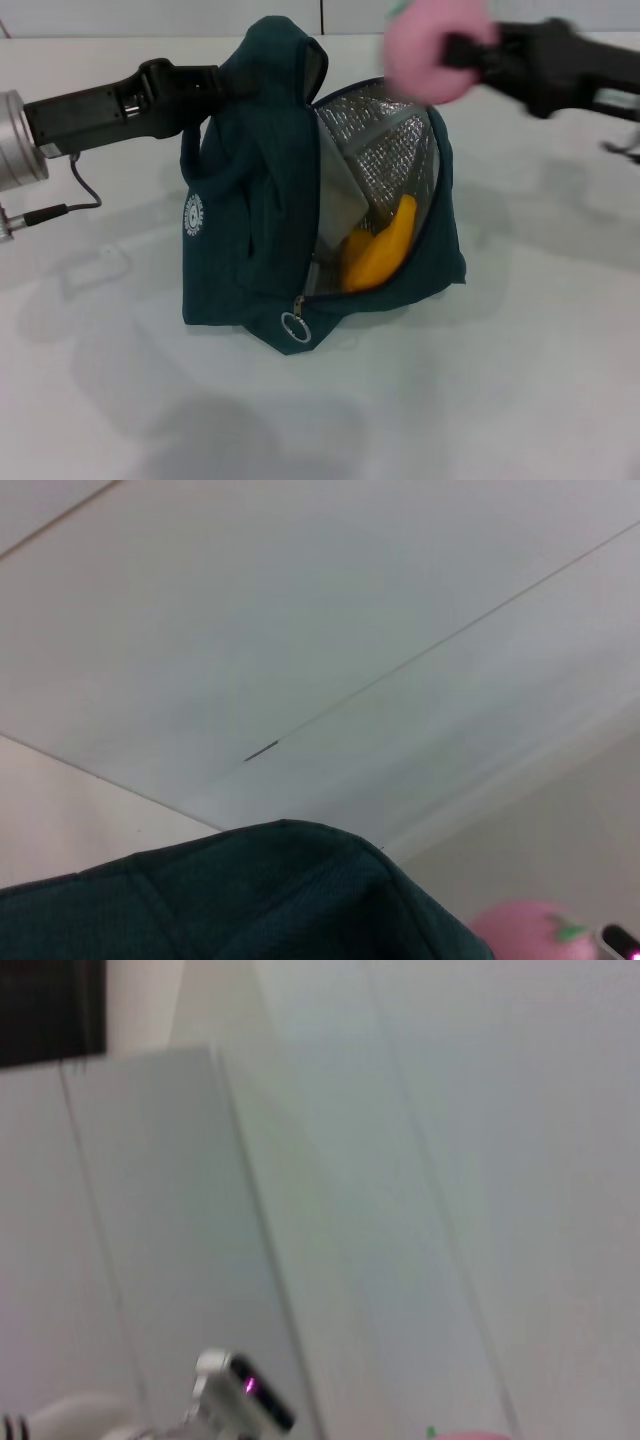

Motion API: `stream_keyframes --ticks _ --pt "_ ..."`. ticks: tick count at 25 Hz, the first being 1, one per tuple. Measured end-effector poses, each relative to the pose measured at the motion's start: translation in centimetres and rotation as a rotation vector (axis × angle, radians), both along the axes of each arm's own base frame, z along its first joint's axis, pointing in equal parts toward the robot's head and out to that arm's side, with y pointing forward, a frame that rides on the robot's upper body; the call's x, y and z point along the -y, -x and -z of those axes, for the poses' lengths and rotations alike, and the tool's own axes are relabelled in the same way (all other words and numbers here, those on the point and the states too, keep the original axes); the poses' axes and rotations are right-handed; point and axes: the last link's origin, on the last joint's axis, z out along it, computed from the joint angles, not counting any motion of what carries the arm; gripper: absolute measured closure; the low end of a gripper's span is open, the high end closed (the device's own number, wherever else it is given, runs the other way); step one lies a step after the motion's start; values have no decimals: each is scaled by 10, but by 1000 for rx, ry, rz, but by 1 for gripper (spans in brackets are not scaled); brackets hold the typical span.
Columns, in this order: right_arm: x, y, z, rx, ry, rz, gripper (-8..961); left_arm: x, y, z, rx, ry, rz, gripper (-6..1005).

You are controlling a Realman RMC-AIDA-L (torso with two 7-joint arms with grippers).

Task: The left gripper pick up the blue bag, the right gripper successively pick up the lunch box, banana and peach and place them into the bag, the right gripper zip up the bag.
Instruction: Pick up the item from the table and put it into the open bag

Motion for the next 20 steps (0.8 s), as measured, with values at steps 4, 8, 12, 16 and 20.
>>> stream_keyframes --ticks 4,8,12,16,20 --pt "-10 14 25 93 65 16 809 1 1 0 0 -1 -3 957" --pt "-10 16 28 111 74 13 788 1 2 -1 0 -3 -4 957" --pt "-8 13 25 101 74 19 677 1 2 -1 -1 -5 -5 957" --pt "-6 7 23 96 76 40 516 1 2 -2 -1 -5 -5 957" --pt "-4 4 20 85 73 56 299 0 2 -2 -1 -6 -4 957"
